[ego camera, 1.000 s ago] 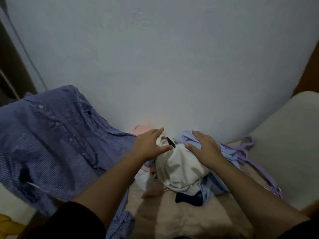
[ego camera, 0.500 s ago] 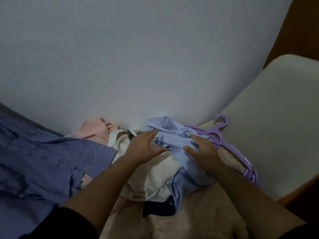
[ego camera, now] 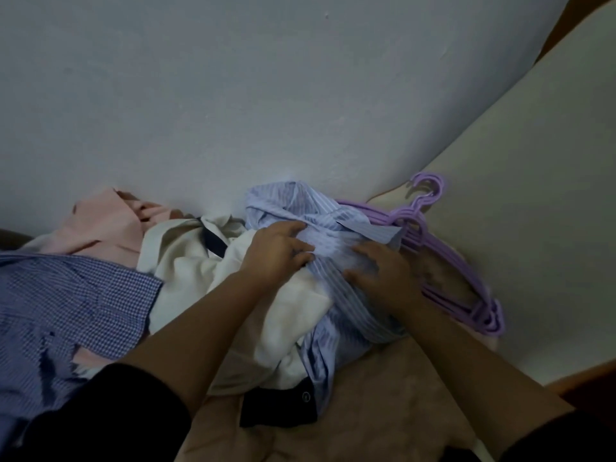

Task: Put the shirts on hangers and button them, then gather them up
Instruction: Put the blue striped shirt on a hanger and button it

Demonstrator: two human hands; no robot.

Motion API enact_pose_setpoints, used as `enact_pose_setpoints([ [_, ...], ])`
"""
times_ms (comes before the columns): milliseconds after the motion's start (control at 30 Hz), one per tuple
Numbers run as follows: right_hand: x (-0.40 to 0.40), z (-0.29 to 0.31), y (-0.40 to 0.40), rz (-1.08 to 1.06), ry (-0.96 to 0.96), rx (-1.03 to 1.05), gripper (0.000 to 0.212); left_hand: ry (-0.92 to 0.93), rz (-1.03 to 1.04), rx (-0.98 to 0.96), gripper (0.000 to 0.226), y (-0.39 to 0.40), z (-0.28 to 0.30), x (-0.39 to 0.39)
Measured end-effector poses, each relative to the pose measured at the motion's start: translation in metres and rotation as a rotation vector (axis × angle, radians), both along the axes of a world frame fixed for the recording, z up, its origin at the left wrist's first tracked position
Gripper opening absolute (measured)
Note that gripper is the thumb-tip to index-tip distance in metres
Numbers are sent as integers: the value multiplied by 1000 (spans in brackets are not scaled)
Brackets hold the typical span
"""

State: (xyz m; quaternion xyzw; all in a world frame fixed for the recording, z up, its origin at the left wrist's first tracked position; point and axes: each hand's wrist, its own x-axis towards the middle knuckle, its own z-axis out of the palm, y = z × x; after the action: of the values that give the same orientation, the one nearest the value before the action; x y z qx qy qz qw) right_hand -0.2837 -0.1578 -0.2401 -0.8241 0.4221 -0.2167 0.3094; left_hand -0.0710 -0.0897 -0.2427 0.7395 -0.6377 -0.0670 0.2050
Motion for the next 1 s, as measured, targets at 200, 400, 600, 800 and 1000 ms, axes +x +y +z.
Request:
enact_pose_setpoints([
  [200, -5, -1, 9, 104, 24, 127, 61, 213, 26, 207, 26, 10, 13, 4],
  [400, -1, 27, 31, 144, 5, 68, 27, 361, 125, 180, 34, 36, 57, 8],
  [600, -3, 81, 60, 102, -179, -22, 27, 353, 154, -35, 22, 71, 121, 2],
  [800, -4, 140, 75, 50, -265, -97, 19, 383, 161, -181, 23, 103, 188, -7],
  [1000, -19, 203, 91, -15, -422, -149, 19, 376, 159, -295, 21, 131, 247, -18],
])
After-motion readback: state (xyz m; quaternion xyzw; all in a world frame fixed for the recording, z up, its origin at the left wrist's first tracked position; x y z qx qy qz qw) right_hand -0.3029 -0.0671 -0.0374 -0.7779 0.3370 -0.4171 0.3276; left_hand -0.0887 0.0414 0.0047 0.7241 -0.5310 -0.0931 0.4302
